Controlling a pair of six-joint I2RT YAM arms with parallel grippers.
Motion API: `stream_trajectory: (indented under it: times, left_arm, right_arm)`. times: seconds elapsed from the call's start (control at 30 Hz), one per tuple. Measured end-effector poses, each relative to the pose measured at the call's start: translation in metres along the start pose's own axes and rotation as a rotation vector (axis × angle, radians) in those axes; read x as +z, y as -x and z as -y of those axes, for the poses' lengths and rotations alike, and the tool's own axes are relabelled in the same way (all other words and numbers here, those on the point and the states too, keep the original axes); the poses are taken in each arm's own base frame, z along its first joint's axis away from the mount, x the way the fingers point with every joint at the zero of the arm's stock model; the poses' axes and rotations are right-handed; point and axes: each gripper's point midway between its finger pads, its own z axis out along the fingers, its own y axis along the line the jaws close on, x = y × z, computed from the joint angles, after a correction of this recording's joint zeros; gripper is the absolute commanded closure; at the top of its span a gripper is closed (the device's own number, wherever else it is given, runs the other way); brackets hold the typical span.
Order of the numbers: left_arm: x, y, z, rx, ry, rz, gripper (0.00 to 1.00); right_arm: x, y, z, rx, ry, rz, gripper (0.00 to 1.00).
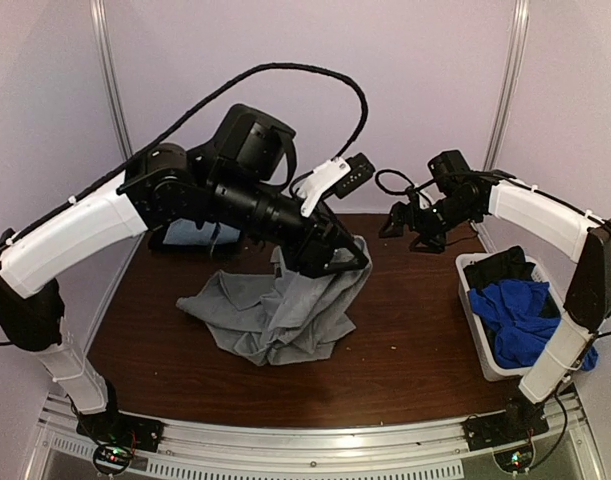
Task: Fold and stack the mixed laundry pile
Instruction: Move the crumpled shirt to the center of the board.
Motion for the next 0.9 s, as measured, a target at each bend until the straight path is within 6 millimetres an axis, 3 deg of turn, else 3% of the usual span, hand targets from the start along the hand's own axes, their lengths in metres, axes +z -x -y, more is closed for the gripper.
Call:
stream_trajectory:
  times: [0.03,0.1,0.2,0.3,0.37,0.43,0.53,0.6,0.7,0.8,0.9]
  left_arm:
    - [0.003,-0.006,-0.004,-0.003,0.013,-0.015,0.15]
    - [0.002,-0.034,-0.029,-0.053,0.052,-0.056,0.08]
    - [-0.028,-0.089,-0.113,-0.237,0.197,-0.094,0.02]
    - [-0.083,-0.132,-0.202,-0.403,0.469,-0.099,0.16]
    - [-0.106,-0.147,-0.231,-0.475,0.584,-0.107,0.32]
    - [-0.113,-0.162,-0.247,-0.542,0.639,-0.122,0.36]
    - [-0.106,-0.201,-0.260,-0.661,0.666,-0.176,0.38]
    - [-0.093,-0.243,-0.258,-0.771,0.663,-0.243,0.41]
    - [-0.077,-0.285,-0.248,-0.899,0.644,-0.311,0.42]
    - [-0.064,-0.309,-0.242,-0.999,0.620,-0.323,0.43]
    - [-0.056,-0.316,-0.242,-1.060,0.607,-0.300,0.44]
  right_arm:
    - [0.000,0.000,-0.001,-0.004,0.005,-0.002,0.06]
    - [0.001,-0.001,-0.003,-0.008,0.014,-0.003,0.06]
    - [0.004,-0.005,-0.010,-0.017,0.037,-0.015,0.08]
    - [0.011,-0.011,-0.022,-0.039,0.067,-0.032,0.09]
    - [0.023,-0.022,-0.037,-0.065,0.093,-0.062,0.11]
    - [0.037,-0.035,-0.051,-0.084,0.112,-0.106,0.12]
    - [0.065,-0.056,-0.076,-0.119,0.144,-0.174,0.13]
    - [0.083,-0.067,-0.088,-0.131,0.152,-0.214,0.15]
    - [0.103,-0.079,-0.102,-0.142,0.161,-0.256,0.15]
    - [0.119,-0.091,-0.117,-0.142,0.175,-0.286,0.19]
    - [0.127,-0.098,-0.130,-0.126,0.200,-0.301,0.22]
